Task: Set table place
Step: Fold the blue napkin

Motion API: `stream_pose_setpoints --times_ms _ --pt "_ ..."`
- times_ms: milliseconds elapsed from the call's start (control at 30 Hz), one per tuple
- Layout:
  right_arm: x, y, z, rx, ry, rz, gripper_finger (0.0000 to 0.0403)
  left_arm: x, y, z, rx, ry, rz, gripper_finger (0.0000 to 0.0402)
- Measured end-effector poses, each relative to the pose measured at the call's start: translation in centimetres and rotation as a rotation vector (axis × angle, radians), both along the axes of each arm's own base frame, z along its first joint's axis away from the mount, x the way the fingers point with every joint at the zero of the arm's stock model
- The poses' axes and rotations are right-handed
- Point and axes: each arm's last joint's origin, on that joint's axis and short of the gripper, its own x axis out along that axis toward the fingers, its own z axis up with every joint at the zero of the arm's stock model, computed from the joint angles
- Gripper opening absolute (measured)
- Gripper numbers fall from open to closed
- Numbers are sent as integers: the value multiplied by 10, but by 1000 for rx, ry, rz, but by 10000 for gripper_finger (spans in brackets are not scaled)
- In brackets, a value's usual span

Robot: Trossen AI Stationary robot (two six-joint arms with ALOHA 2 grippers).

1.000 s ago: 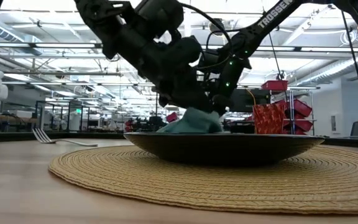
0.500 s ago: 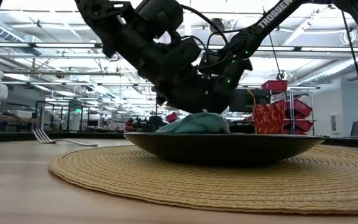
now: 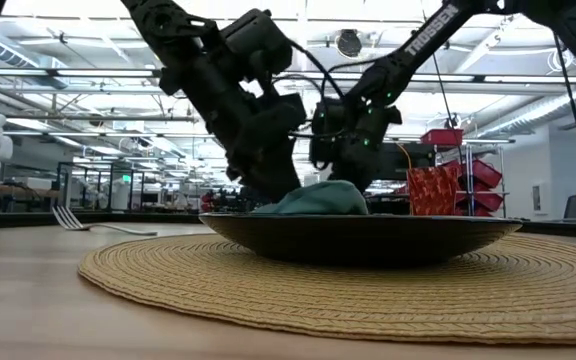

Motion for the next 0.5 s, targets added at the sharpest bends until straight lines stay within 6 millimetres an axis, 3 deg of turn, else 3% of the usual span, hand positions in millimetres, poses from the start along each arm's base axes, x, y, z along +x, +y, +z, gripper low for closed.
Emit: stream_pose_setpoints --times_ms 200,500 --pt "17 4 -16 28 27 -5 0 -8 9 -6 -16 94 48 199" --pt "64 -6 12 -13 -17 3 0 -24 28 -7 32 239 104 182"
